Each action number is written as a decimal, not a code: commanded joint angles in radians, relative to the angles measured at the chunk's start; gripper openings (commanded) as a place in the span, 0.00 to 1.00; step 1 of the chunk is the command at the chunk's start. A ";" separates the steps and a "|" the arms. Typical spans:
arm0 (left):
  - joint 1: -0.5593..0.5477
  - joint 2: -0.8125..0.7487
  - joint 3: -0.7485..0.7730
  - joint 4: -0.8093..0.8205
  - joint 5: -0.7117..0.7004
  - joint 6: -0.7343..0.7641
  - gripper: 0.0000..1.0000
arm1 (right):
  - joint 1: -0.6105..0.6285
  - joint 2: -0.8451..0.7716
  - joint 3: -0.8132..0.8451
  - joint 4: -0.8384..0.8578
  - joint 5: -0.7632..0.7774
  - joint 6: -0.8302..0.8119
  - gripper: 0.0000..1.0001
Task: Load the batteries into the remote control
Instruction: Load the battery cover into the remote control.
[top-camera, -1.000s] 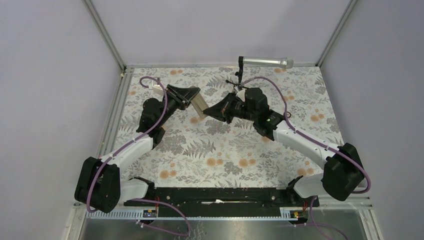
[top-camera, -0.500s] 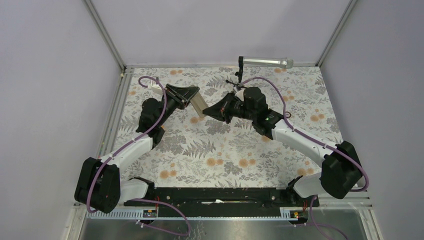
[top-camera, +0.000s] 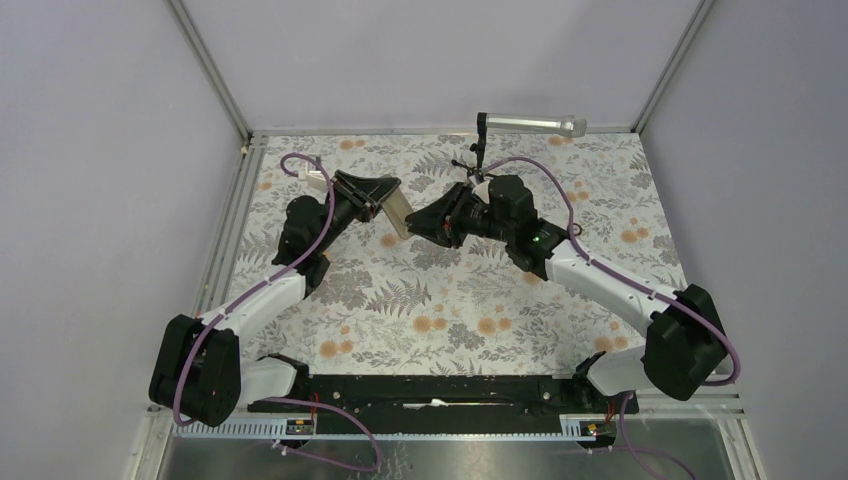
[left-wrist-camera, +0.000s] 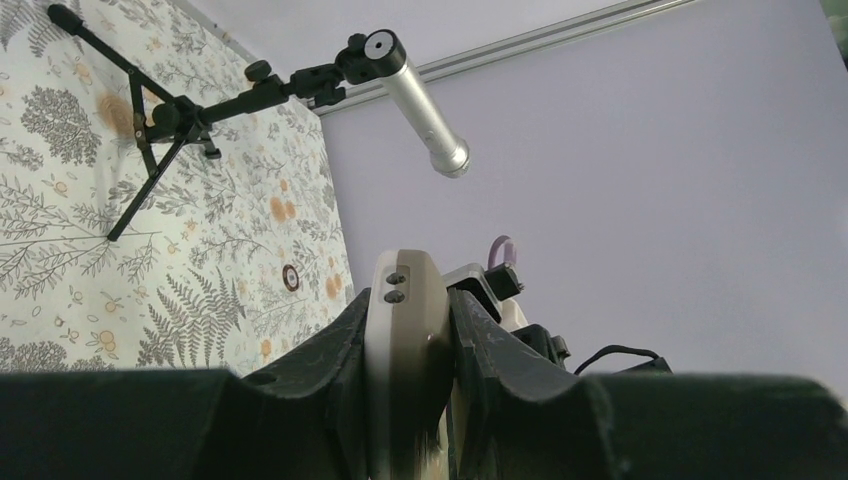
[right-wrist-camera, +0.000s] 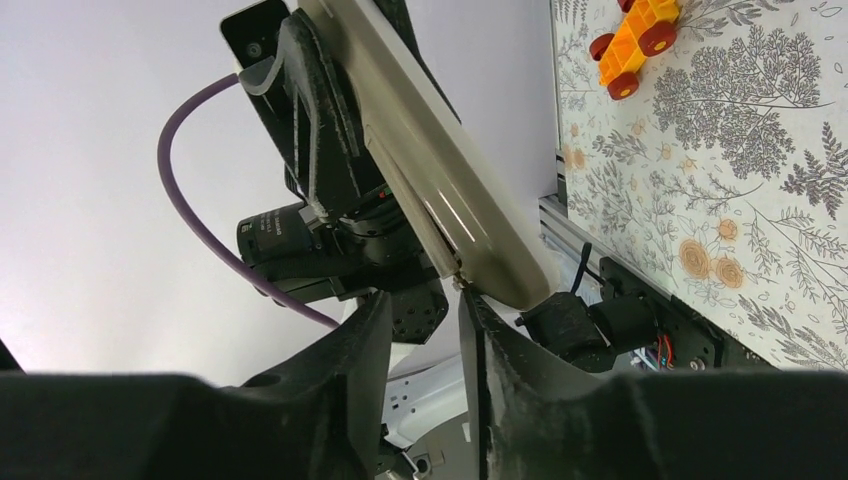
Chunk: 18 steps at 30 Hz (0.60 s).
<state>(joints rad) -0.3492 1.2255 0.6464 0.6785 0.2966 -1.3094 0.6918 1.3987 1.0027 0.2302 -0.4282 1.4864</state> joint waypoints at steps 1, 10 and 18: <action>0.006 -0.033 0.063 0.038 0.029 -0.054 0.00 | -0.007 -0.041 -0.016 -0.035 0.031 -0.011 0.41; 0.031 -0.014 0.086 0.028 0.037 -0.071 0.00 | -0.008 -0.078 -0.017 -0.038 0.009 -0.055 0.59; 0.040 -0.003 0.100 0.020 0.090 -0.090 0.00 | -0.008 -0.118 -0.030 -0.030 0.065 -0.170 0.85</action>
<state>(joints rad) -0.3157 1.2259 0.6941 0.6384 0.3328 -1.3712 0.6907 1.3125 0.9756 0.1581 -0.4015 1.3918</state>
